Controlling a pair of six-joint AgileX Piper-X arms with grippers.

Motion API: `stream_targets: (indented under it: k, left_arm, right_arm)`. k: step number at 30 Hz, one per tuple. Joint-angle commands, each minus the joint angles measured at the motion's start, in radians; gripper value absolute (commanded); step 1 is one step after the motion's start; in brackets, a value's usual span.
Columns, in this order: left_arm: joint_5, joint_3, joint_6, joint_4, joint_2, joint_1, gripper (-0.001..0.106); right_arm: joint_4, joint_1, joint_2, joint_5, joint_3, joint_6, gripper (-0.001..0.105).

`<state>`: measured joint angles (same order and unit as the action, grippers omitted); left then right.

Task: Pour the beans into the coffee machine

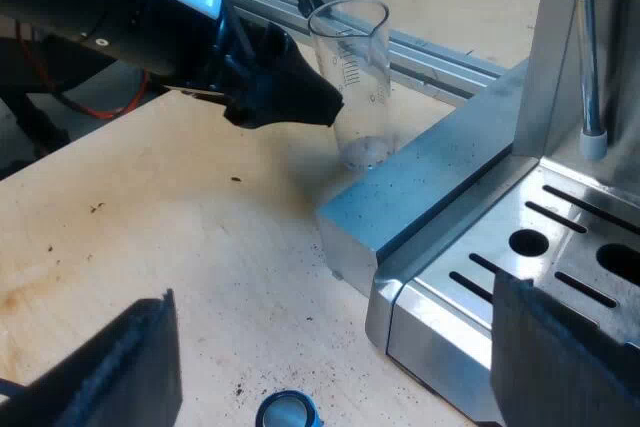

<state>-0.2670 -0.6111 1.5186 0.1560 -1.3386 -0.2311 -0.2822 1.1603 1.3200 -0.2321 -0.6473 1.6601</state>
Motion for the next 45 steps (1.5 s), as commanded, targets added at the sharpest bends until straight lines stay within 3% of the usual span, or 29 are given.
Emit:
stream_targets:
  k: [1,5,7,11,17,21,25,31,36,39,45]
  left_arm:
    - [0.012,-0.011,0.006,0.132,0.105,0.004,0.076]
    - [0.025,-0.011,0.013,0.191,0.165,0.004,0.076]
    - [0.033,-0.011,0.049,0.287,0.264,0.004,0.076]
    - [0.033,-0.011,0.090,0.372,0.372,0.004,0.076]
    - [0.031,-0.016,0.150,0.468,0.575,0.014,0.076]
    - [0.031,-0.040,0.152,0.506,0.667,0.028,0.076]
    - [-0.044,-0.142,0.164,0.545,0.814,0.042,0.076]
    - [-0.093,-0.302,0.239,0.572,0.841,0.042,0.076]
    - [-0.095,-0.375,0.246,0.572,0.841,0.042,0.076]
    - [-0.095,-0.418,0.252,0.572,0.843,0.042,0.076]
    - [-0.095,-0.440,0.257,0.572,0.843,0.055,0.076]
  right_arm:
    - [-0.013,-0.005,-0.016,-0.004,-0.004,-0.004,0.067]
    - [0.000,-0.005,-0.064,-0.004,-0.004,-0.003,0.067]
    - [0.012,-0.005,-0.075,-0.004,-0.004,-0.003,0.067]
    - [0.124,-0.005,-0.151,-0.004,-0.013,-0.003,0.067]
    - [0.350,-0.005,-0.242,-0.032,-0.093,-0.003,0.067]
    - [0.437,-0.005,-0.277,-0.037,-0.149,0.011,0.067]
    - [0.565,-0.046,-0.316,-0.039,-0.255,0.045,0.067]
    - [0.733,-0.193,-0.329,-0.020,-0.409,0.049,0.067]
    - [0.893,-0.312,-0.366,-0.018,-0.514,0.079,0.067]
    - [0.924,-0.365,-0.400,-0.018,-0.535,0.093,0.067]
    - [1.006,-0.647,-0.531,0.001,-0.552,0.103,0.067]
